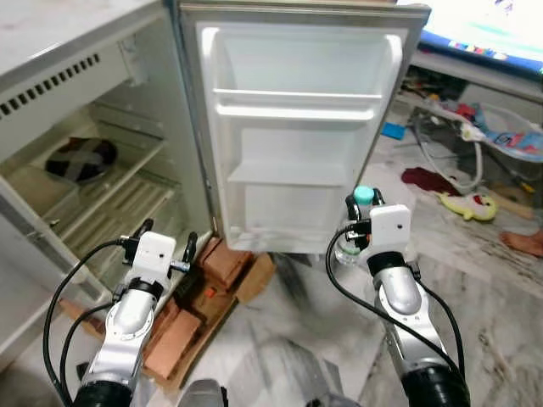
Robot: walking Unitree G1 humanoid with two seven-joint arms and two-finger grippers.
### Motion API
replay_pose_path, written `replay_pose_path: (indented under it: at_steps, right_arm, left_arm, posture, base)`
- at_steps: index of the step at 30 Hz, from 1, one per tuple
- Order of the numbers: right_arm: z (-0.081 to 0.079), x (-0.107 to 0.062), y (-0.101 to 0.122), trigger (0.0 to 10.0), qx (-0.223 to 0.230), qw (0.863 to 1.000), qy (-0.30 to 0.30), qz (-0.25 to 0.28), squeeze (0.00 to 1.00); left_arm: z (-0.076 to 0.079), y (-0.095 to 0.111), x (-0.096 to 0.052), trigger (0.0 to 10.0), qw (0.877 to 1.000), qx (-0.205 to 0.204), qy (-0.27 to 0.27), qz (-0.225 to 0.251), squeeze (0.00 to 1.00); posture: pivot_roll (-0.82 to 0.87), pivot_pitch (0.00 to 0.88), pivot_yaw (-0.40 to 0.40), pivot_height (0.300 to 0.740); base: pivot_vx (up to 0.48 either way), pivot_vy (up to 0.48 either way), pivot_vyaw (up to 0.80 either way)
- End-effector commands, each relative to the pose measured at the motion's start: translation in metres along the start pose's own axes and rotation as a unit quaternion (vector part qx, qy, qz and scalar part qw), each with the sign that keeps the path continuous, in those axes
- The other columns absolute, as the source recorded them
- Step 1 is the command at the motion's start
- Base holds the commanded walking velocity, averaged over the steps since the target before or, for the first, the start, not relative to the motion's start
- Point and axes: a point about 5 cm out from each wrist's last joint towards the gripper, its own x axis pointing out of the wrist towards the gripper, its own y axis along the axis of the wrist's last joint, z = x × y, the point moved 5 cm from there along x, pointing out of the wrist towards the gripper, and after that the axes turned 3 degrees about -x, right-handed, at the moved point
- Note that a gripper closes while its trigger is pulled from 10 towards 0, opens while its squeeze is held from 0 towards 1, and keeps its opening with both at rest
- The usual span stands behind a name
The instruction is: Restocking fridge
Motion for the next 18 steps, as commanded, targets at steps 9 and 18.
replay_pose_path:
  at_steps: [9, 18]
  right_arm:
    - [0.009, -0.03, -0.009, 10.0, 0.01, 1.0, -0.007, -0.016, 0.0]
    - [0.009, -0.027, -0.006, 10.0, 0.015, 1.0, 0.003, -0.014, 0.0]
  left_arm:
    - [-0.007, 0.0, -0.007, 10.0, 1.0, -0.004, 0.006, 0.006, 0.0]
    - [-0.006, 0.005, -0.002, 10.0, 1.0, -0.006, 0.005, 0.012, 0.0]
  posture:
    - [-0.01, 0.0, -0.02, 0.74]
    - [-0.01, 0.0, -0.019, 0.74]
  base:
    - [0.356, 0.0, 0.0]
    - [0.48, 0.0, 0.68]
